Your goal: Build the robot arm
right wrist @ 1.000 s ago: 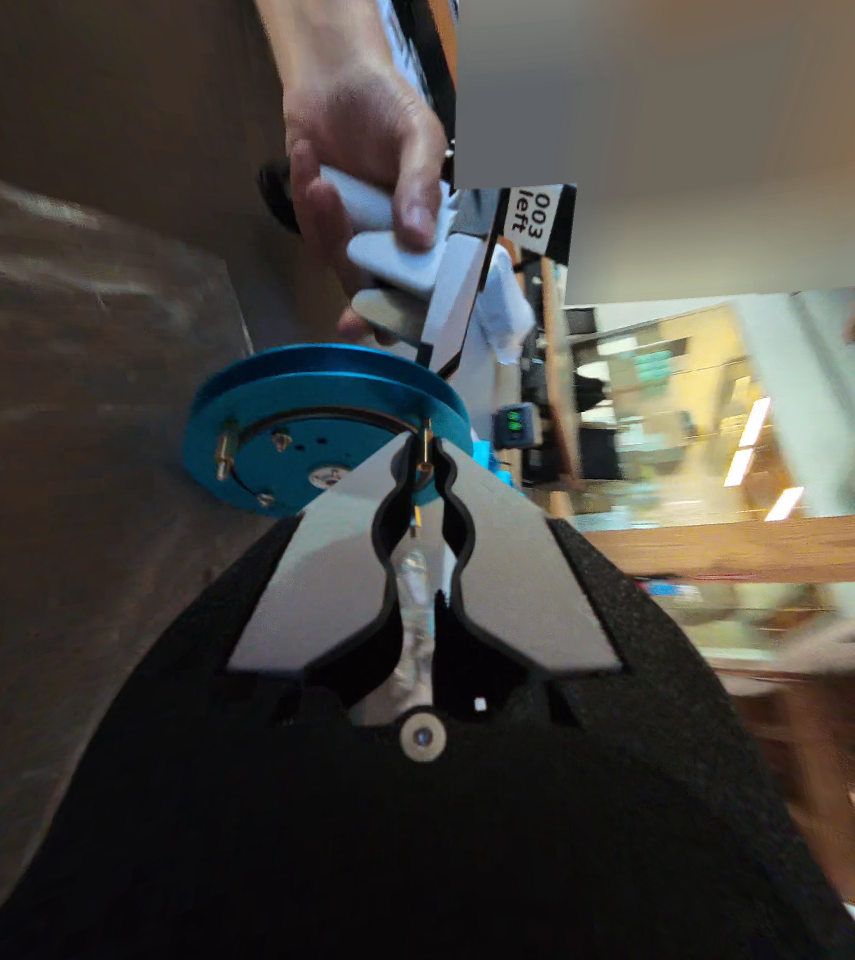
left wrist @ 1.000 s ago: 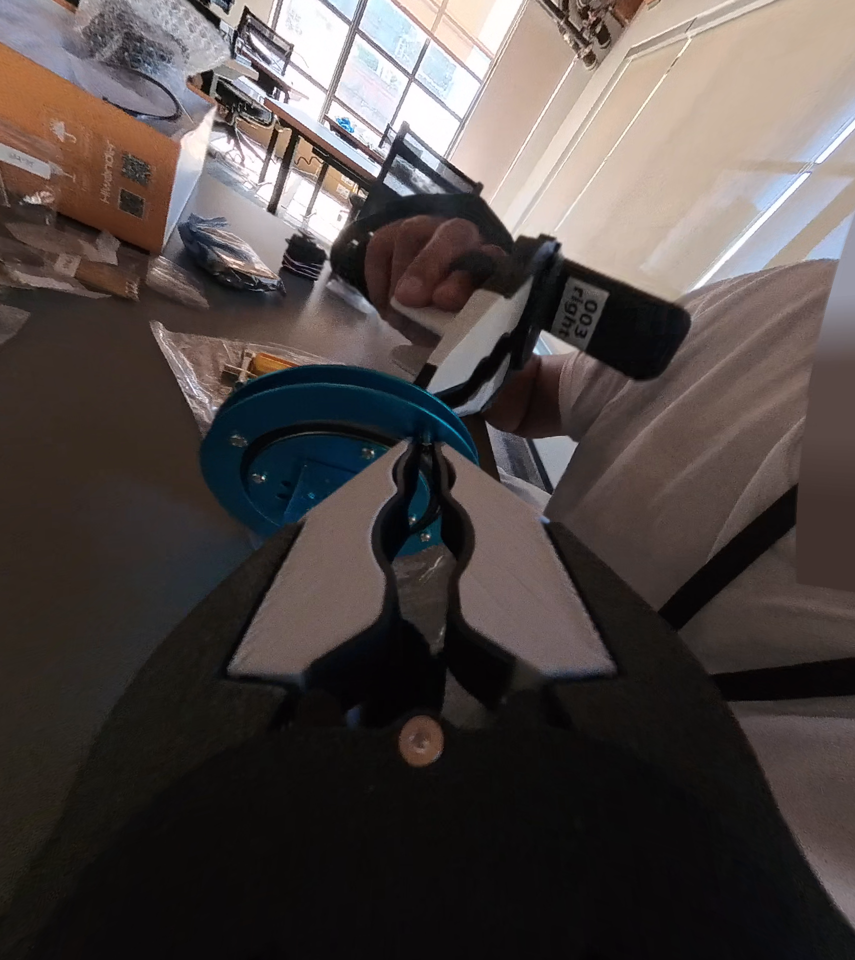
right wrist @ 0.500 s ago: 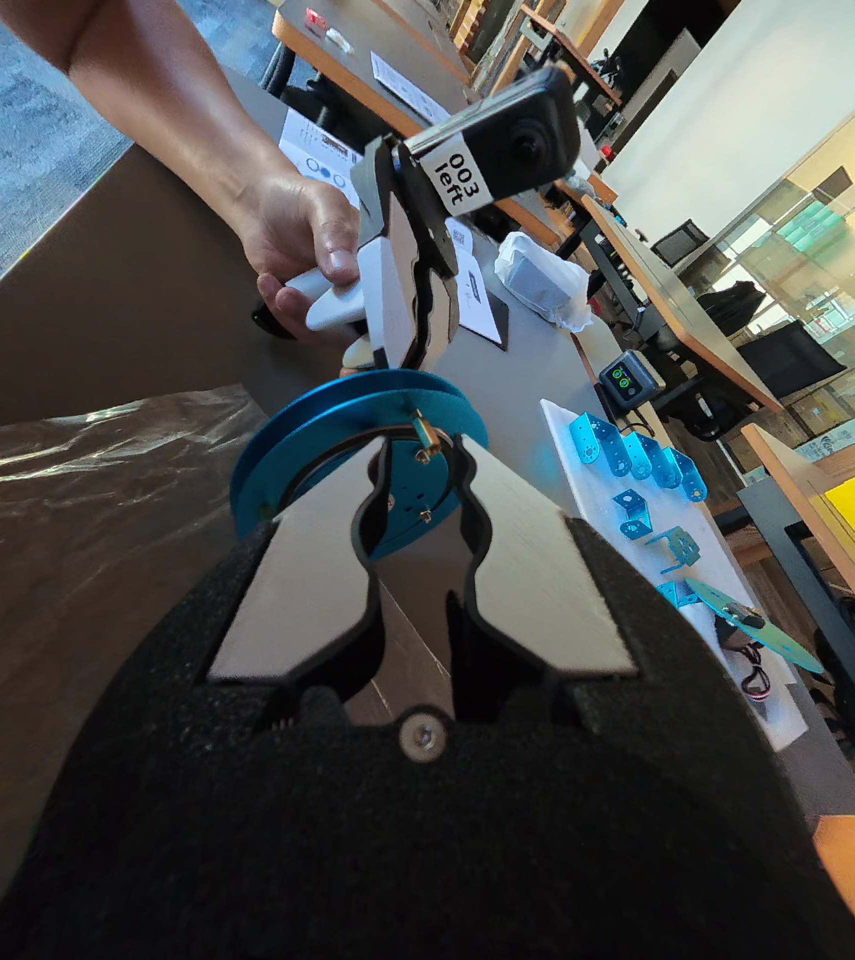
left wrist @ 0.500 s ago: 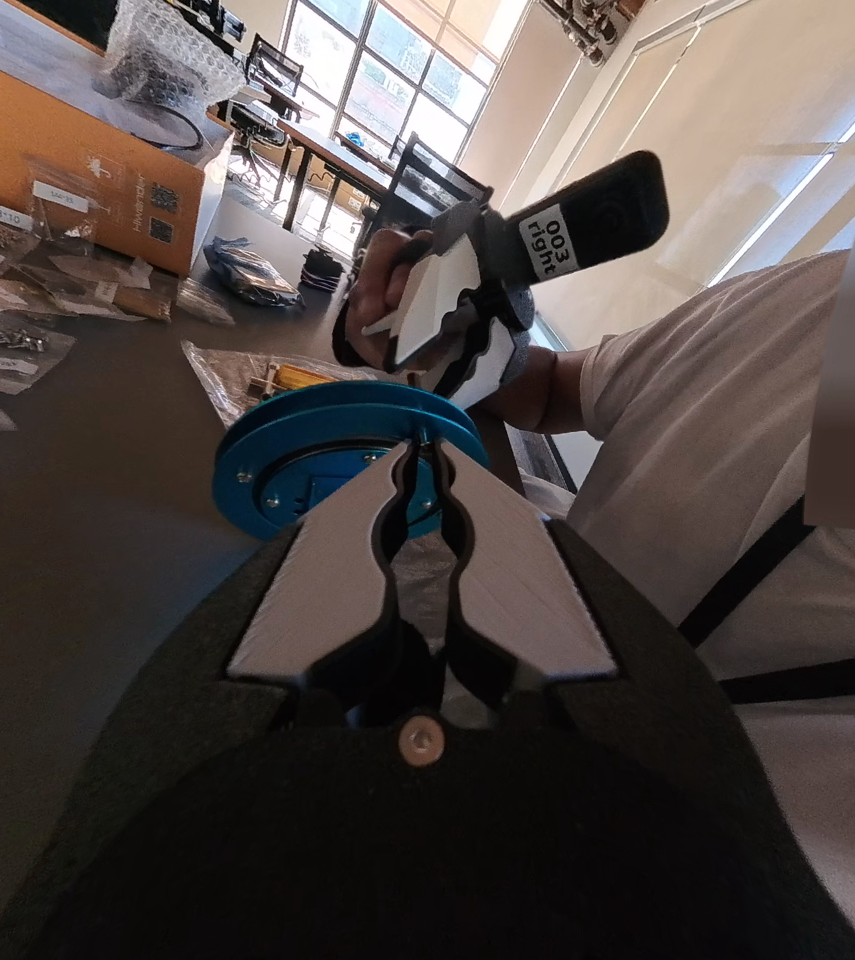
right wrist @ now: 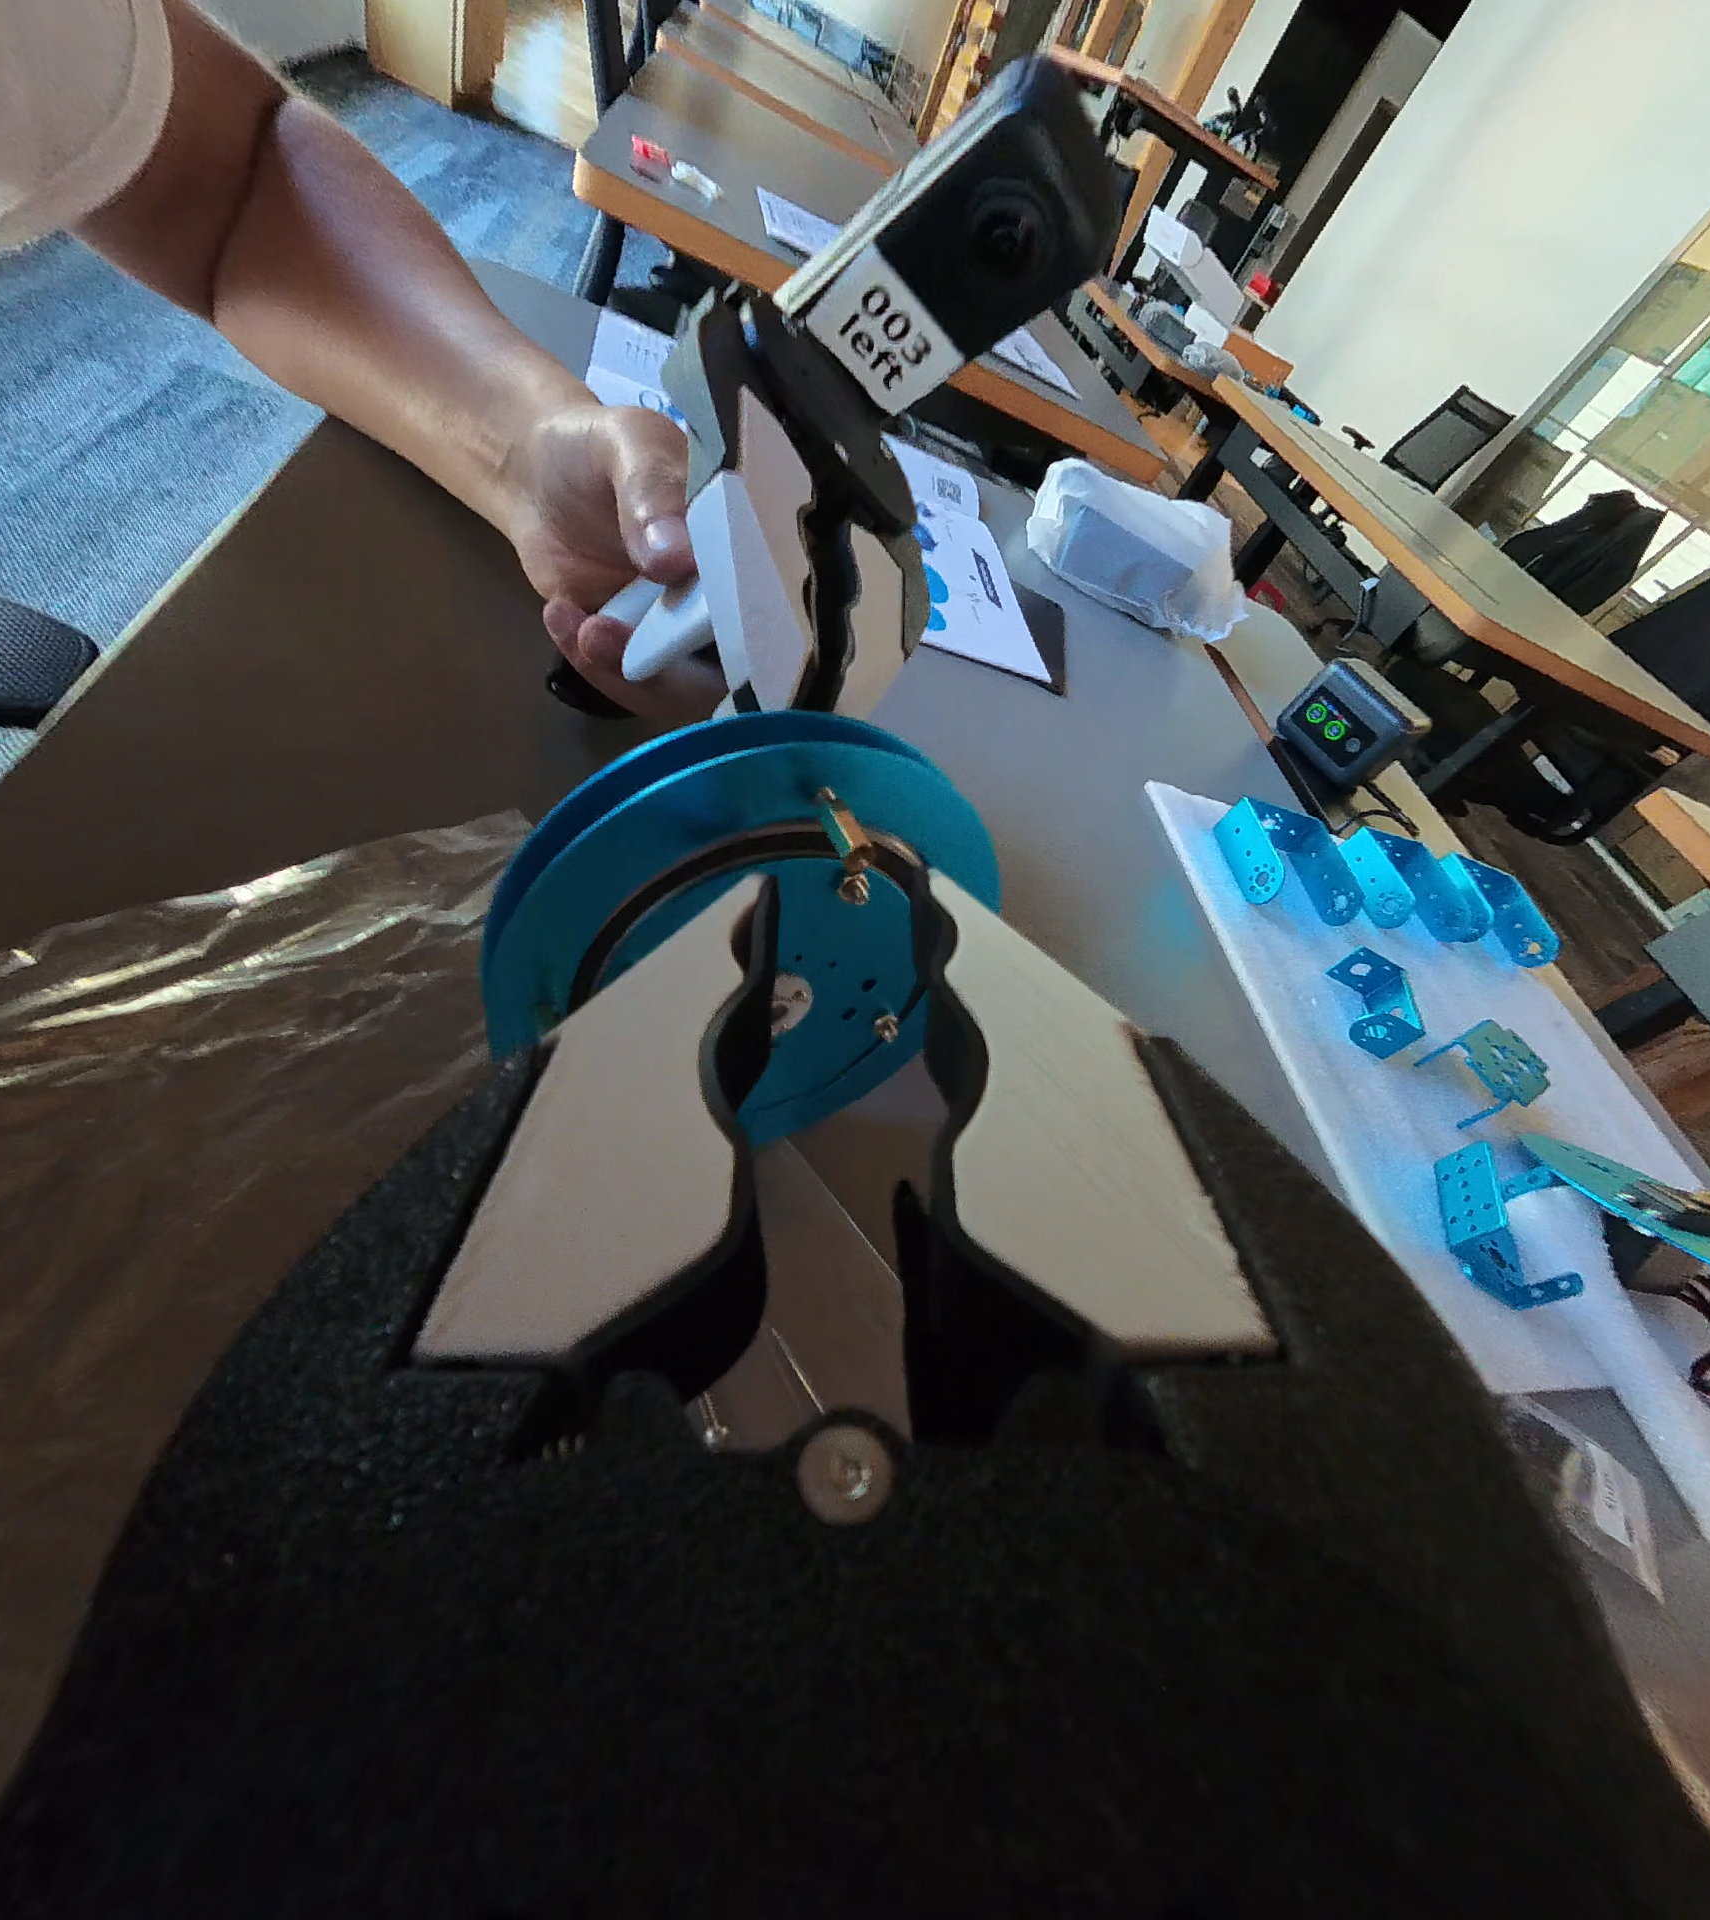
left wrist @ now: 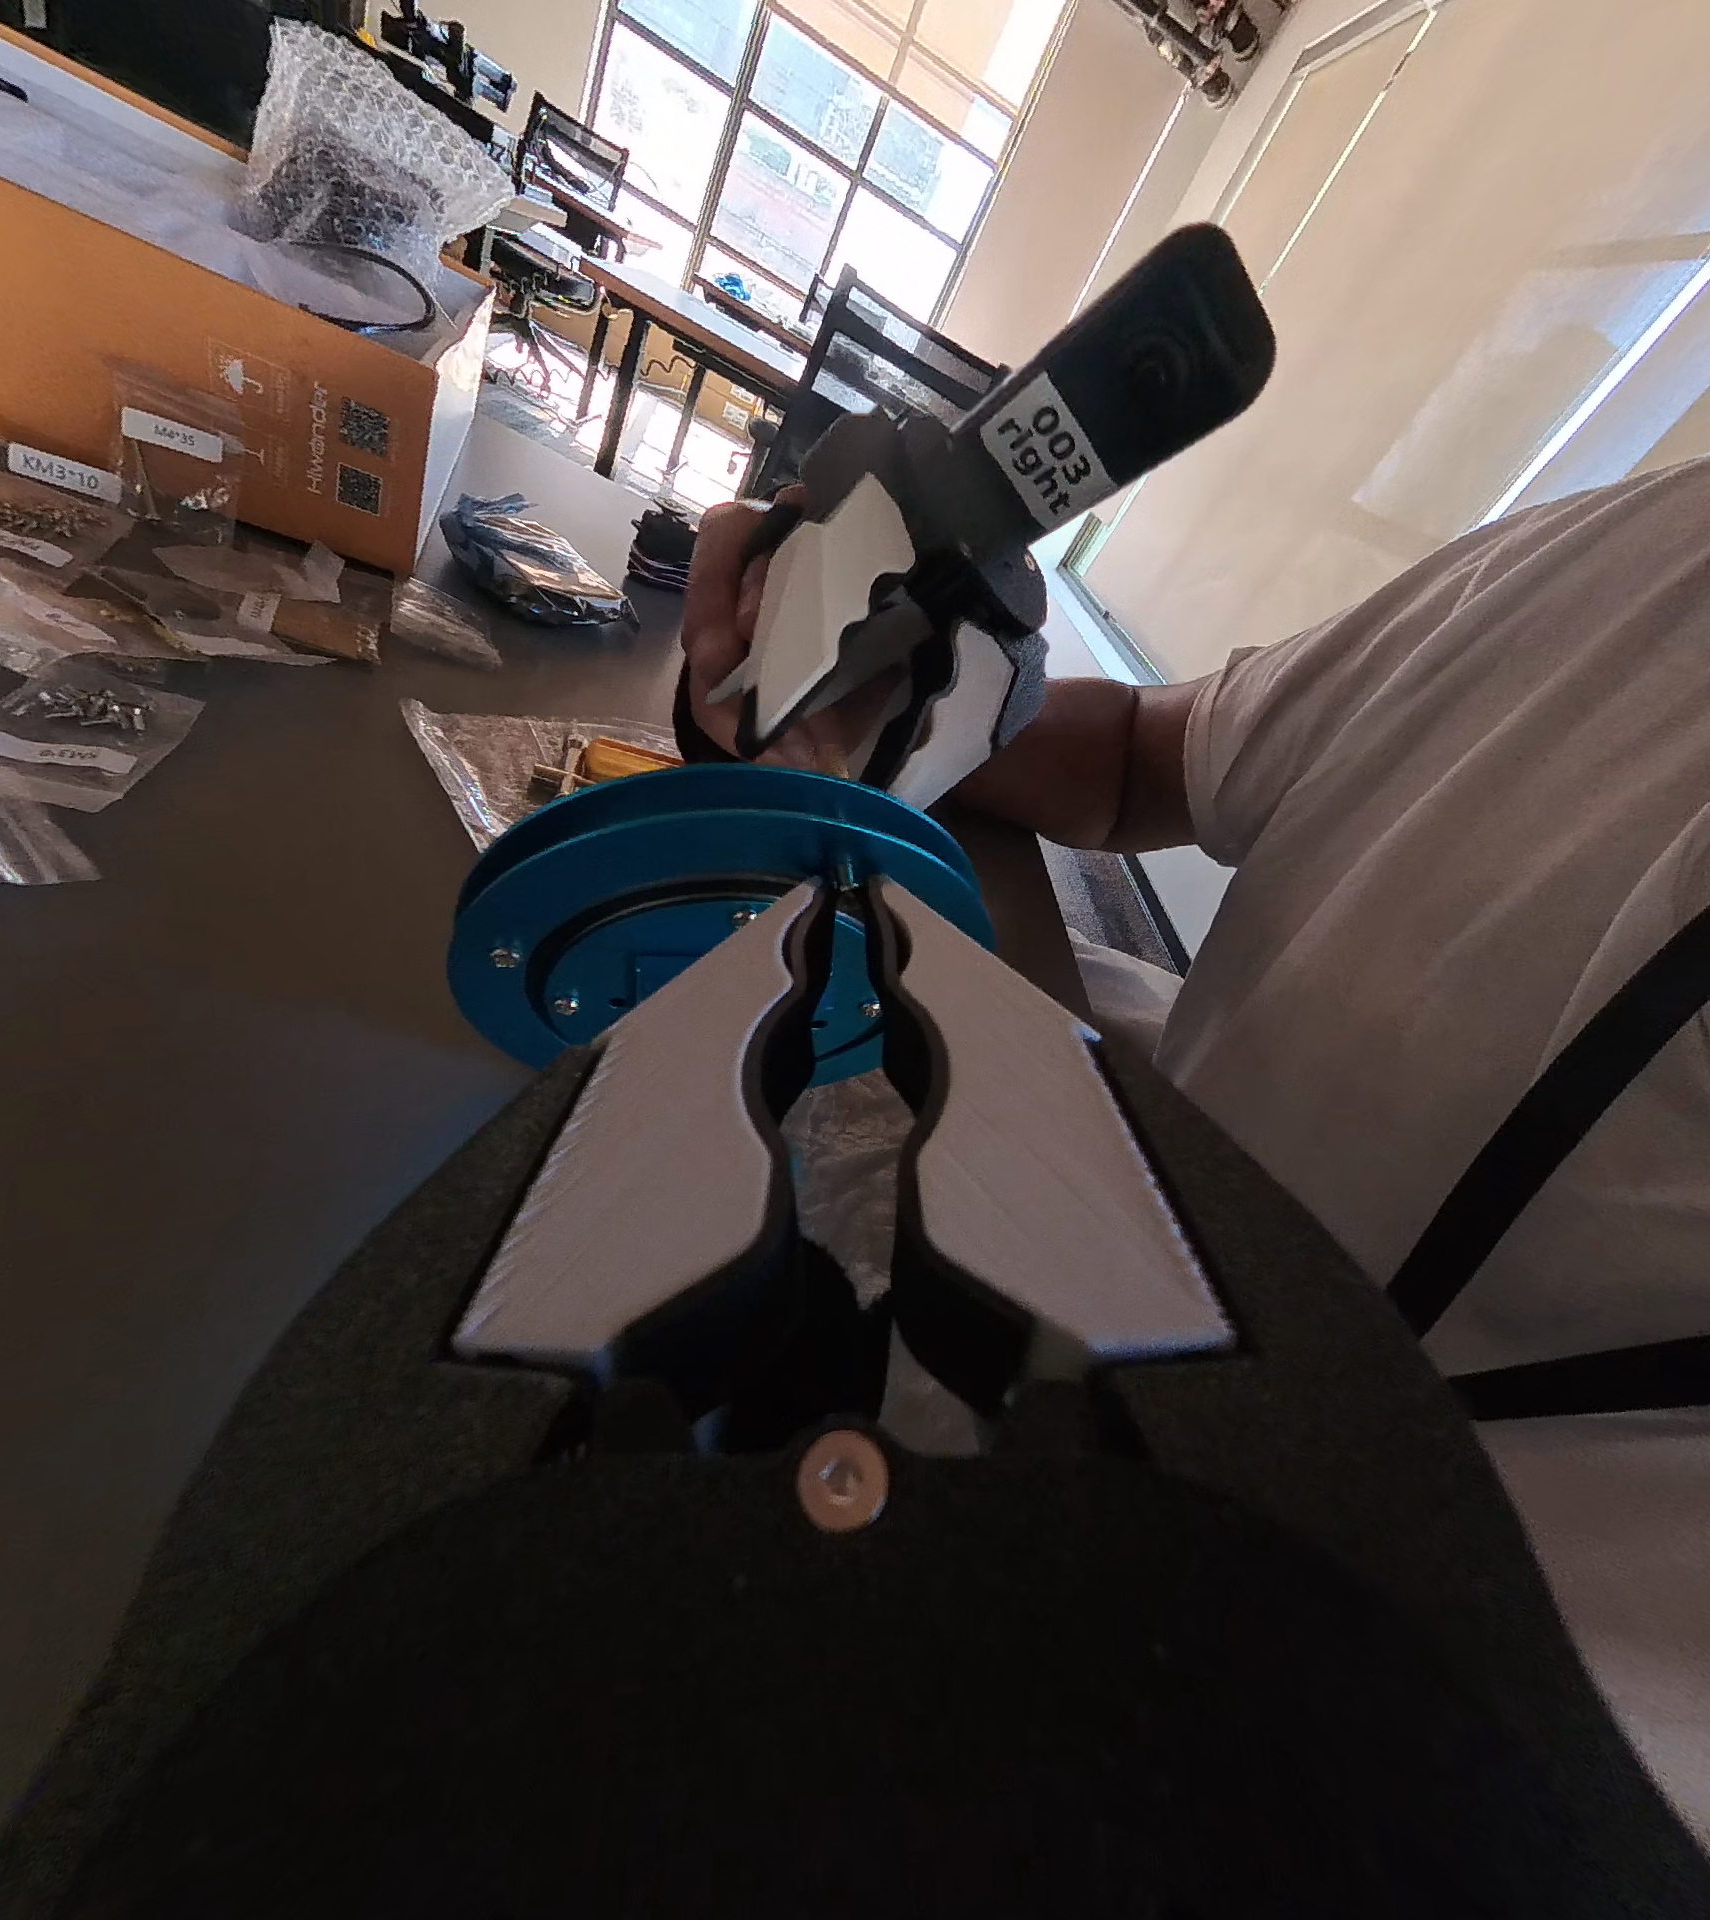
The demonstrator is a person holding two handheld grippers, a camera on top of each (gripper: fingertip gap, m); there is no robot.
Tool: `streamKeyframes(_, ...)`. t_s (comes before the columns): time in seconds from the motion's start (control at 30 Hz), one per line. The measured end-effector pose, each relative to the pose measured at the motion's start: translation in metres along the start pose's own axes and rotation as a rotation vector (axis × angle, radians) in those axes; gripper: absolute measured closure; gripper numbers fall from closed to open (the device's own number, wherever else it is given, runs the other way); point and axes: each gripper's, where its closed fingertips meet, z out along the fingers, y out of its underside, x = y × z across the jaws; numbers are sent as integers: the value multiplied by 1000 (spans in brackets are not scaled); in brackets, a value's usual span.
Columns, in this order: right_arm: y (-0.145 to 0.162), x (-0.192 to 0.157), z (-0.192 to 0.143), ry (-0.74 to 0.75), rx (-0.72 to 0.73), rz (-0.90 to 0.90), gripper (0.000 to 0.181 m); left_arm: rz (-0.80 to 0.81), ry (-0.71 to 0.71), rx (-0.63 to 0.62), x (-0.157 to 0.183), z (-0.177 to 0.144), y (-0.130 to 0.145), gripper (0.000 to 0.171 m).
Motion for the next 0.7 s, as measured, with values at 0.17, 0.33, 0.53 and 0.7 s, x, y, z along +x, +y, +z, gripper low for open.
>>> streamKeyframes(0.17,14,11,5,165,-176,-183,141,-44,-20,21,-3,0,-2,167)
streamKeyframes(0.33,-4,21,-1,414,-224,-556,153,-231,-3,58,-8,-2,-5,168)
streamKeyframes(0.53,-9,30,-3,663,-332,-987,167,-413,67,95,-8,-3,-6,168)
streamKeyframes(0.7,-13,30,-2,831,-353,-1279,181,-490,101,115,-9,-4,-7,169)
